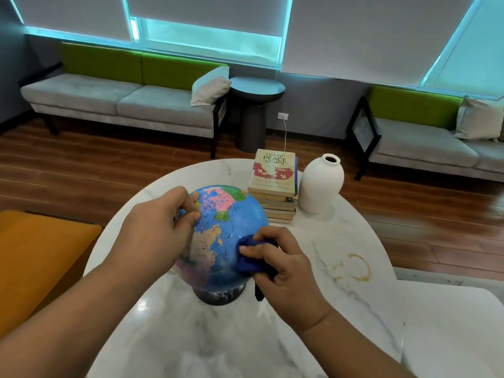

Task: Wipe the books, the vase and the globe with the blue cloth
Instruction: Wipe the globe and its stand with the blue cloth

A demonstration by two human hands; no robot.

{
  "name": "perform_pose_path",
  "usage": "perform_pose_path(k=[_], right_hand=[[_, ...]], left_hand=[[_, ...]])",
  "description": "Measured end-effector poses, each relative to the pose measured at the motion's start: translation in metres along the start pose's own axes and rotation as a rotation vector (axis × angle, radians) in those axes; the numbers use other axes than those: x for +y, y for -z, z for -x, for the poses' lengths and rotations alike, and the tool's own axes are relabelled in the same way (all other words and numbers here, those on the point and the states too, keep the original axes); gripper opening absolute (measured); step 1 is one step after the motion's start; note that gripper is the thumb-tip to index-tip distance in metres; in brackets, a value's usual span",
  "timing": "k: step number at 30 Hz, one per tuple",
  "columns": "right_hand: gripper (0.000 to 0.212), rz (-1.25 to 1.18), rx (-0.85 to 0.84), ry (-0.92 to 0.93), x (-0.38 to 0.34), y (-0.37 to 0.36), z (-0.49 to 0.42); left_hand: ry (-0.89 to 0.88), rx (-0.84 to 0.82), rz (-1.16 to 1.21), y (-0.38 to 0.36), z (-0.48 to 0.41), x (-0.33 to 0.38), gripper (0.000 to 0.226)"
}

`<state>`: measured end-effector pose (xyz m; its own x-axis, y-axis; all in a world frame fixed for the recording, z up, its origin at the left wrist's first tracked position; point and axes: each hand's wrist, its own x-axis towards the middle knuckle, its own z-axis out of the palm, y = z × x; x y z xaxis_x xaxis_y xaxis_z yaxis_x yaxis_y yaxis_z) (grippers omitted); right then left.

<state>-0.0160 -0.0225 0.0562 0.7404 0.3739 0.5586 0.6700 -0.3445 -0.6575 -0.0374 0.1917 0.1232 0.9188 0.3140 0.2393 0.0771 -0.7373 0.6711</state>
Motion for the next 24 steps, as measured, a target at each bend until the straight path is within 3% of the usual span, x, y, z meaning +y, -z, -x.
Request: perform_pose_path(k=[4, 9, 24], right_hand=[[0.025, 0.025, 0.017, 0.037, 0.013, 0.004, 0.017], [0.028, 0.216, -0.046, 0.148, -0.024, -0.004, -0.020], [0.029, 0.373, -0.308, -0.035, -0.076, -0.005, -0.072]], left_hand=[[0.001, -0.007, -0.006, 0.000, 0.002, 0.002, 0.017], [-0.041, -0.016, -0.051, 0.002, 0.004, 0.006, 0.017], [-0.091, -0.021, -0.051, 0.004, 0.007, 0.002, 0.010]])
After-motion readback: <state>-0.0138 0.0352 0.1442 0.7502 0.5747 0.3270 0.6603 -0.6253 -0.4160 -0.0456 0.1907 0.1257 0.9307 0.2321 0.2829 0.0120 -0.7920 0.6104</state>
